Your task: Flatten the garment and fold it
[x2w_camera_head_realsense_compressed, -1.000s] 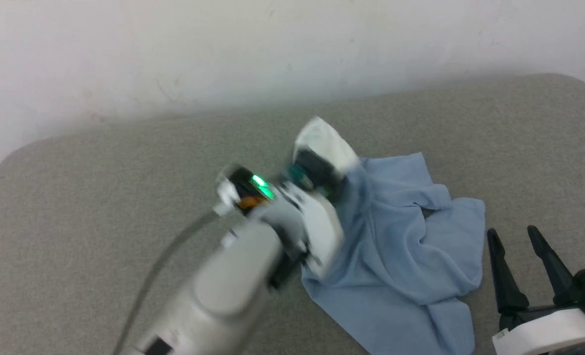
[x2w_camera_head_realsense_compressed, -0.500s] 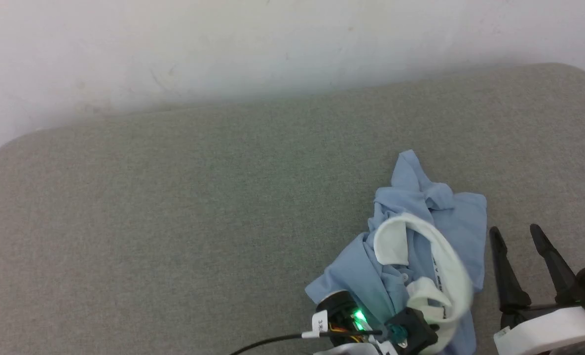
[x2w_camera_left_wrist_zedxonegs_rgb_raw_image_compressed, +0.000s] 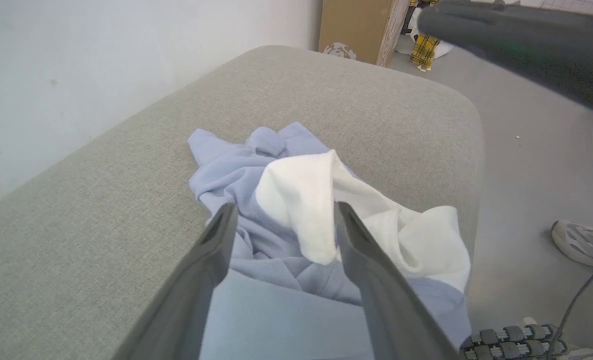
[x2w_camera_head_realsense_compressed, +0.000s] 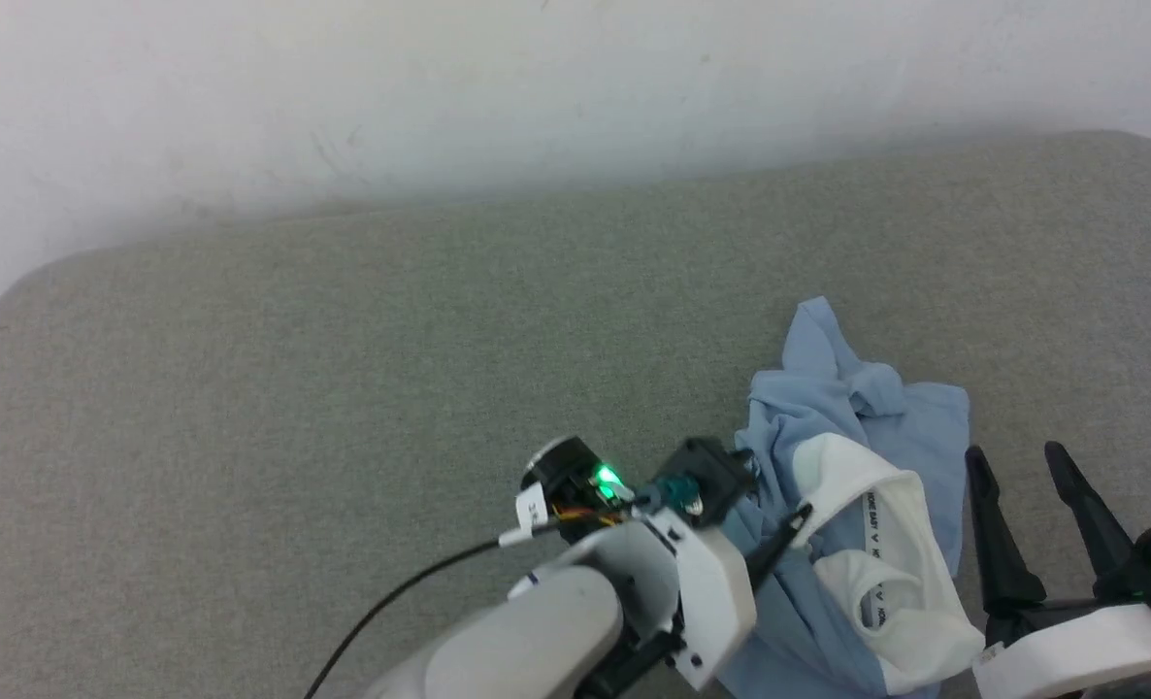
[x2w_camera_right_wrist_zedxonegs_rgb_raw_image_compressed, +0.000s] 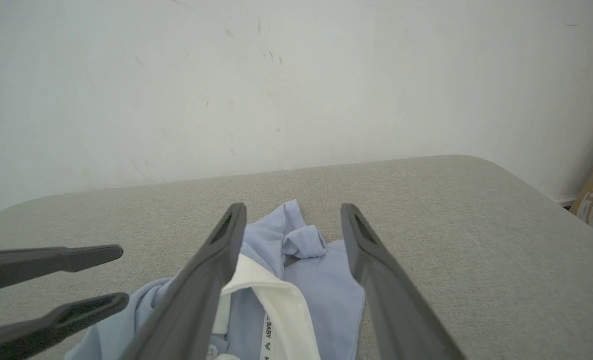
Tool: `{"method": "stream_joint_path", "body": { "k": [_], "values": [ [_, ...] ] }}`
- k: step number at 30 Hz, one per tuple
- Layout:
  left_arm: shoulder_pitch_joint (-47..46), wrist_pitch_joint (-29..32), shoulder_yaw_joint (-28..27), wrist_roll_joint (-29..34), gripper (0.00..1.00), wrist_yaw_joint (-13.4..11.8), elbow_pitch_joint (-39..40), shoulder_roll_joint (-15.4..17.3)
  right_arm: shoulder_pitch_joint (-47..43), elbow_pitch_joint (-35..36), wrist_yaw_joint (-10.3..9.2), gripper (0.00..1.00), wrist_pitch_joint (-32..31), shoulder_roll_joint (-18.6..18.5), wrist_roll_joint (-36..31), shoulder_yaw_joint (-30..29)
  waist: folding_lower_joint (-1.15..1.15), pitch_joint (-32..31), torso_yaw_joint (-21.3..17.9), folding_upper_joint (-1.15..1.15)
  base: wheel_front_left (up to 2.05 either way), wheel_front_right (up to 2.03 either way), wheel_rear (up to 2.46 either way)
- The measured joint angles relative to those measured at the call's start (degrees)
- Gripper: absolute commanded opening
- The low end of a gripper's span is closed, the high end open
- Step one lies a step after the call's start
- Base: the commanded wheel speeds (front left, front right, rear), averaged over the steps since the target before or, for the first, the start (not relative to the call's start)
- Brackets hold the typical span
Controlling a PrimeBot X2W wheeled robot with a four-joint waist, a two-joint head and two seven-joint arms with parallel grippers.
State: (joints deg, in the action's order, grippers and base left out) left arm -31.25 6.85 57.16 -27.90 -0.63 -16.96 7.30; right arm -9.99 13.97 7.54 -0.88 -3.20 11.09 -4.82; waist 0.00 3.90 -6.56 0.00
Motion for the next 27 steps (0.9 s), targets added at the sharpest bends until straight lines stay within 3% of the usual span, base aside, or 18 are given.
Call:
{"method": "stream_joint_path", "body": {
  "k": [4, 10, 13, 14, 19, 24, 27],
  "values": [
    [-3.32, 4.06, -0.36, -1.35, 1.00, 0.54, -4.50, -0.73, 0.26, -0.26, 0.00, 1.00, -0.08, 0.03, 0.00, 0.35, 0.00, 0.64, -0.69, 0.00, 0.00, 0.00, 0.00],
    [-6.08, 10.09, 2.19, -2.79, 1.00, 4.12, -11.51, -2.21, 0.55, -1.05, 0.00, 1.00, -0.05, 0.07, 0.07, 0.41, 0.01, 1.62, -2.05, 0.00, 0.00, 0.00, 0.00],
    [-6.82, 12.35, 3.34, -3.36, 0.12, 4.90, -14.14, -2.47, 0.68, -1.42, 0.00, 1.00, 0.09, 0.07, 0.09, 0.31, 0.00, 2.03, -2.47, 0.00, 0.00, 0.00, 0.00],
    [-7.12, 12.90, 3.54, -3.44, 0.00, 5.19, -14.90, -2.52, 0.71, -1.55, 0.00, 1.00, 0.10, 0.08, 0.09, 0.31, 0.01, 2.09, -2.58, 0.00, 0.00, 0.00, 0.00],
    [-9.11, 10.11, 2.82, -3.41, 0.00, 5.37, -15.30, -2.44, 0.80, -2.08, 0.00, 1.00, 0.43, 0.08, 0.18, -0.15, 0.00, 1.92, -2.30, 0.00, 0.00, 0.00, 0.00],
    [-10.38, 3.42, -1.13, -3.26, 0.00, 1.82, -11.96, -1.22, 0.81, -2.52, 0.00, 1.00, 0.42, 0.11, 0.58, -0.41, 0.00, 1.34, -1.45, 0.00, 0.00, 0.00, 0.00],
    [-10.24, 0.15, -4.28, -3.31, 0.00, -1.48, -8.38, 1.16, 0.78, -2.54, 0.00, 1.00, 0.41, 0.12, 0.59, -0.63, 0.00, 0.96, -0.87, 0.00, 0.00, 0.00, 0.00]
  ]
}}
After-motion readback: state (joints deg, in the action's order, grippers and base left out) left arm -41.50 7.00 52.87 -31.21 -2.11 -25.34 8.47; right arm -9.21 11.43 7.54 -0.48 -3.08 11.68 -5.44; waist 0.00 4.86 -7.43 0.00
